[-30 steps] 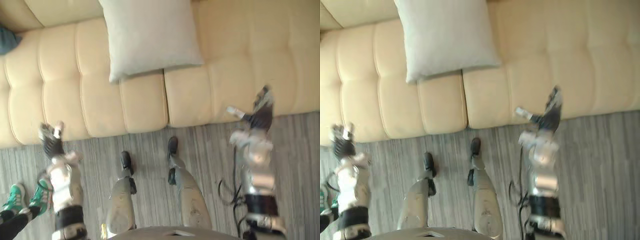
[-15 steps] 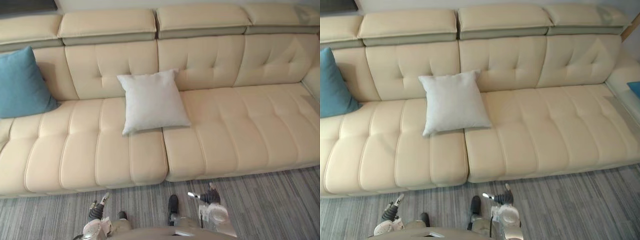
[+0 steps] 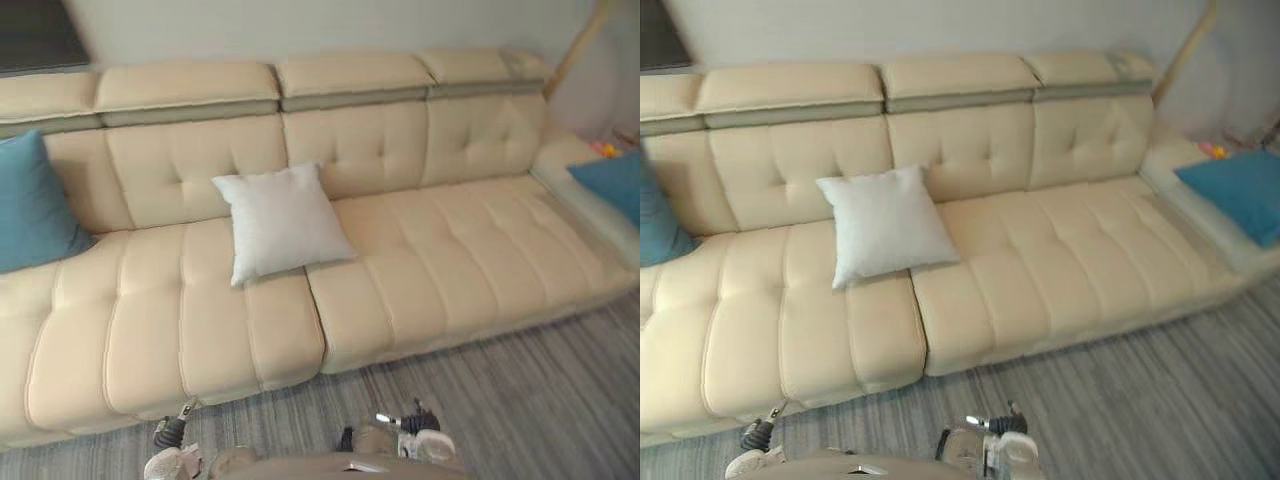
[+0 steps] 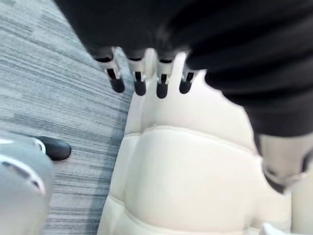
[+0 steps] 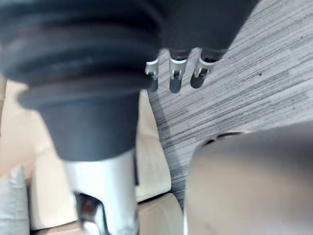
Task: Pick up cushions and gather them together orderly.
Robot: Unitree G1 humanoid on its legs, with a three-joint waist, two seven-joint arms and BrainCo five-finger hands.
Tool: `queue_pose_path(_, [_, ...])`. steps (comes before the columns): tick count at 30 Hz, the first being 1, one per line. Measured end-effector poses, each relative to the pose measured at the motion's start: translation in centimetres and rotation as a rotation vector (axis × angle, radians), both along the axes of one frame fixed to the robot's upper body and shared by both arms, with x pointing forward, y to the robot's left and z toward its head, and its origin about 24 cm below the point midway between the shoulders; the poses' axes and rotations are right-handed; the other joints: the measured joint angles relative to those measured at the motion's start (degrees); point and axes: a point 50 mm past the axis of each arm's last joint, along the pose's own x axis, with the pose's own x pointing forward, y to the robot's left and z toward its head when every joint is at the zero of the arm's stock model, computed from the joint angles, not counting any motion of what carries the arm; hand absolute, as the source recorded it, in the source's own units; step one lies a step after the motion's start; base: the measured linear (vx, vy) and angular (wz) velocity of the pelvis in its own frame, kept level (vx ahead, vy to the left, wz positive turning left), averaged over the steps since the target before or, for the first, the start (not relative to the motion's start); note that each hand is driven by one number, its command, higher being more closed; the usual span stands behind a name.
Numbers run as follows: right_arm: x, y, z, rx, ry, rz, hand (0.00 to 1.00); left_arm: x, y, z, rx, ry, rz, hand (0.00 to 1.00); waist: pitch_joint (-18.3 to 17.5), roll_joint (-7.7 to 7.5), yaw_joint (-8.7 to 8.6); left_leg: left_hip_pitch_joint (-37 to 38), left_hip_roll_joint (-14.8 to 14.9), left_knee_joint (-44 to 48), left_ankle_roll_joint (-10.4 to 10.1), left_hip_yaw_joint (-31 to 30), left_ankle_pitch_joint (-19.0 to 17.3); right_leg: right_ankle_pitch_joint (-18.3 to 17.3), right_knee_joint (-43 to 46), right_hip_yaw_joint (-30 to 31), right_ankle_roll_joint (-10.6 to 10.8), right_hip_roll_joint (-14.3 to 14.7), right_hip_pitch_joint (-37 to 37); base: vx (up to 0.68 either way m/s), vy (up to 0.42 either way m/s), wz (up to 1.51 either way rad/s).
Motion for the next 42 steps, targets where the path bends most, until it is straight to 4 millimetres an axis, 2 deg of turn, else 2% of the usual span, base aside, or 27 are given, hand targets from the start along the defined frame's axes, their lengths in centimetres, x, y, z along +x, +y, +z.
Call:
queue_pose_path(1, [0.4, 0.1, 0.1, 0.002, -0.009, 0.002, 0.0, -0.3, 0.3, 0.0, 0.008, 0.007, 0.003, 0.0, -0.47, -1.15, 0.5, -1.12, -0.76, 0.38, -0.65, -0.43, 0.74, 1.02, -3.57, 1.52, 2.13, -1.02, 1.55, -0.07, -0.249, -0.03])
queue_pose_path(2, [2.1, -0.2, 0.7, -0.01, -0.056, 0.01, 0.0, -0.8, -0.1, -0.3, -0.013, 0.033, 0.016, 0.0, -0.55, -0.34, 1.41, -5.21, 0.85, 3.69, -1.02, 0.02, 1.99, -0.42, -11.02, 2.48, 3.34, 2.42, 2.82, -0.1, -0.21, -0.3])
queue_pose_path(3, [2.5, -0.3, 0.9, -0.014, -0.067, 0.012, 0.0, -0.8, -0.5, -0.4, -0.026, 0.036, 0.014, 0.0, -0.2, 0.33, 1.54, -7.02, 1.46, 5.77, -0.45, -0.09, 2.51, -0.19, -14.57, 2.86, 2.97, 3.53, 3.79, -0.23, -0.176, -0.43])
queue_pose_path(4, [3.4, -0.6, 1.3, -0.024, -0.086, 0.017, 0.0, -0.8, -1.1, -0.6, -0.046, 0.036, 0.018, 0.0, 0.18, -0.06, 2.06, -9.71, 0.64, 4.8, -1.07, -0.69, 2.15, -0.15, -20.21, 3.29, 2.85, 3.9, 5.37, -0.34, -0.109, -0.49])
queue_pose_path(5, [4.1, -1.4, 1.7, -0.047, -0.104, 0.02, 0.0, -0.8, -1.7, -0.7, -0.062, 0.035, 0.027, 0.0, 0.29, 1.93, 3.12, -10.18, -0.33, -0.2, -0.54, -2.14, 7.72, -0.12, -27.04, 3.86, 2.8, 5.43, 6.33, -0.41, -0.071, -0.55])
queue_pose_path(6, [4.2, -1.7, 1.8, -0.053, -0.104, 0.019, 0.0, -0.7, -1.9, -0.7, -0.067, 0.034, 0.024, 0.0, 0.43, 3.03, 3.13, -10.37, 0.18, -0.36, 0.14, -1.29, 7.3, -0.18, -28.9, 3.7, 2.7, 6.34, 6.86, -0.32, -0.019, -0.41])
queue_pose_path(7, [4.5, -1.7, 2.0, -0.059, -0.114, 0.026, 0.0, -0.4, -1.9, -0.6, -0.065, 0.03, 0.008, 0.0, 0.7, 3.06, 2.77, -11.45, 0.35, -0.51, -0.14, -1.25, 7.88, -0.46, -32.5, 3.43, 2.22, 6.75, 7.67, -0.29, -0.023, -0.02])
queue_pose_path(8, [4.9, -1.5, 2.1, -0.06, -0.123, 0.045, 0.0, 1.3, -2.3, -0.4, -0.062, -0.004, -0.032, 0.0, 2.86, 3.97, 2.67, -11.91, 0.81, 0.16, -0.47, -2.18, 8.55, 0.76, -35.68, 2.2, 1.16, 7.63, 9.59, -0.24, -0.031, 0.12])
queue_pose_path(13, [3.8, -0.9, 1.5, -0.039, -0.097, 0.03, 0.0, 2.2, -2.4, -0.1, -0.049, -0.027, -0.078, 0.0, 4.7, 4.13, 1.58, -9.9, 1.59, -3.74, -1.08, -2.25, 9.97, 1.43, -35.4, 0.24, 0.13, 8.7, 10.1, -0.25, -0.032, 0.17])
queue_pose_path(14, [3.7, -1.0, 1.5, -0.041, -0.096, 0.024, 0.0, 2.1, -2.5, -0.1, -0.047, -0.022, -0.092, 0.0, 4.32, 3.95, 1.06, -9.62, 1.11, -6.17, -2.22, -1.95, 9.03, 2.0, -35.89, -0.07, -0.67, 8.1, 9.31, -0.18, 0.047, 0.11])
queue_pose_path(15, [3.3, -0.9, 1.3, -0.032, -0.087, 0.012, 0.0, 2.6, -2.2, 0.1, -0.037, -0.032, -0.103, 0.0, 4.36, 2.28, 0.93, -10.94, 0.21, -4.02, -1.05, -0.57, 8.41, 3.24, -36.75, -0.33, -1.45, 6.11, 7.71, -0.16, 0.072, 0.04])
queue_pose_path(17, [3.0, -1.2, 1.2, -0.035, -0.079, -0.003, 0.0, 2.7, -2.2, 0.1, -0.037, -0.035, -0.102, 0.0, 4.31, 2.23, 1.01, -11.8, -0.32, 2.48, 0.76, -0.28, 7.26, 4.18, -36.73, -0.09, -0.96, 5.07, 6.85, -0.13, 0.095, -0.09])
queue_pose_path(18, [2.8, -1.4, 1.2, -0.035, -0.077, -0.017, 0.0, 2.6, -2.2, 0.0, -0.038, -0.029, -0.104, 0.0, 4.29, 2.27, 0.77, -11.53, -1.11, 9.35, 1.78, -0.23, 3.47, 4.78, -36.77, 0.61, -0.21, 4.15, 6.51, -0.13, 0.143, -0.27])
queue_pose_path(19, [2.1, -1.5, 1.0, -0.031, -0.061, -0.03, 0.0, 1.9, -2.4, -0.2, -0.041, -0.009, -0.106, 0.0, 4.22, 3.01, 0.44, -8.61, -0.97, 13.48, 0.6, -0.43, -3.26, 4.98, -37.02, 2.49, 0.41, 4.34, 6.44, -0.13, 0.159, -0.37])
queue_pose_path(20, [1.9, -1.5, 0.9, -0.029, -0.058, -0.034, 0.0, 1.7, -2.6, -0.3, -0.045, -0.001, -0.11, 0.0, 3.89, 3.77, 0.46, -7.02, -0.6, 11.77, -0.19, -0.57, -5.44, 4.92, -37.13, 3.32, 0.55, 5.1, 6.27, -0.12, 0.179, -0.64])
queue_pose_path(21, [1.5, -1.4, 0.7, -0.022, -0.044, -0.042, 0.0, 1.3, -2.7, -0.4, -0.057, 0.008, -0.1, 0.0, 3.59, 4.39, 0.6, -5.16, -0.96, 8.93, 0.39, -0.38, -7.71, 5.68, -37.22, 5.22, 1.29, 5.71, 5.86, -0.09, 0.195, -0.85])
queue_pose_path(22, [0.6, -0.5, 0.3, 0.007, -0.025, -0.05, 0.0, 0.5, -2.3, -0.6, -0.045, 0.039, -0.114, 0.0, 2.73, 3.85, 0.33, -4.33, -1.82, 6.97, 0.3, 1.86, -7.89, 7.65, -39.62, 7.42, 1.09, 5.37, 5.76, -0.07, 0.16, -0.85])
queue_pose_path(25, [-0.4, -0.1, -0.1, 0.025, 0.005, -0.063, 0.0, -0.1, -1.9, -0.6, -0.034, 0.052, -0.116, 0.0, 1.86, 2.48, -0.15, -2.53, -3.44, 3.99, 0.29, 4.62, -7.89, 10.86, -42.72, 10.7, 0.93, 4.63, 5.87, -0.02, 0.153, -0.77])
queue_pose_path(27, [-0.4, -0.2, -0.1, 0.024, 0.005, -0.066, 0.0, -0.1, -2.0, -0.6, -0.035, 0.056, -0.131, 0.0, 1.39, 2.69, -0.58, -1.23, -4.74, 1.16, 0.28, 5.07, -7.85, 12.79, -44.83, 11.83, 0.34, 4.67, 5.88, 0.05, 0.088, -0.6])
queue_pose_path(30, [-0.4, -0.4, -0.1, 0.027, 0.004, -0.077, 0.0, -0.1, -2.4, -0.8, -0.032, 0.079, -0.184, 0.0, 0.35, 3.21, -1.31, 0.44, -4.96, -0.76, 1.4, 6.42, -5.84, 14.23, -47.43, 13.6, 1.33, 5.77, 6.1, 0.16, 0.025, -0.43])
queue_pose_path(32, [-0.6, -0.9, -0.1, 0.018, 0.01, -0.09, 0.0, 0.2, -2.8, -0.9, -0.034, 0.088, -0.233, 0.0, 0.14, 4.42, -1.83, 1.27, -4.51, -1.02, 2.16, 5.87, -5.28, 14.81, -48.08, 13.85, 1.32, 6.79, 6.27, 0.16, -0.029, -0.39])
queue_pose_path(35, [-0.7, -2.0, 0.1, -0.002, 0.007, -0.114, 0.0, 1.6, -3.9, -0.8, -0.058, 0.057, -0.281, 0.0, -0.07, 5.88, -2.33, 3.38, -3.76, -1.03, 2.15, 6.1, -5.31, 15.4, -48.59, 16.31, 0.48, 8.14, 6.71, 0.14, -0.071, -0.66])
queue_pose_path(38, [-0.1, -2.1, 0.4, -0.005, -0.023, -0.118, 0.0, 2.9, -4.8, -0.7, -0.081, 0.027, -0.307, 0.0, 0.21, 5.87, -2.66, 5.02, -3.07, -0.95, 2.42, 10.59, -5.51, 16.69, -46.88, 21.66, -1.23, 10.59, 3.98, 0.03, -0.044, -1.41])
queue_pose_path(39, [0.4, -2.0, 0.5, -0.003, -0.038, -0.116, 0.0, 3.3, -4.8, -0.6, -0.078, 0.018, -0.313, 0.0, 0.51, 5.66, -2.85, 4.92, -2.91, -0.89, 3.28, 12.86, -6.05, 18.3, -46.56, 22.3, -1.49, 11.79, 2.08, -0.02, -0.058, -1.9])
queue_pose_path(40, [1.1, -1.7, 0.7, 0.009, -0.056, -0.111, 0.0, 3.8, -4.5, -0.4, -0.063, 0.01, -0.326, 0.0, 1.02, 5.09, -2.71, 4.86, -2.72, -0.81, 3.62, 15.68, -6.34, 21.26, -47.77, 19.65, -2.62, 12.96, 0.32, -0.02, -0.088, -1.9])
queue_pose_path(41, [1.3, -1.6, 0.7, 0.011, -0.06, -0.106, 0.0, 3.9, -4.4, -0.4, -0.054, 0.009, -0.334, 0.0, 1.37, 5.04, -2.72, 4.82, -2.28, -0.71, 3.65, 16.87, -6.37, 21.66, -48.65, 17.36, -4.22, 13.0, 0.14, 0.0, -0.128, -1.81])
queue_pose_path(42, [1.9, -1.8, 0.9, 0.005, -0.071, -0.103, 0.0, 4.5, -4.4, -0.2, -0.049, -0.004, -0.34, 0.0, 2.08, 5.87, -3.15, 5.06, -1.5, -0.92, 3.23, 20.1, -7.36, 16.3, -46.2, 4.84, -8.93, 12.34, -1.61, -0.01, -0.099, -1.21])
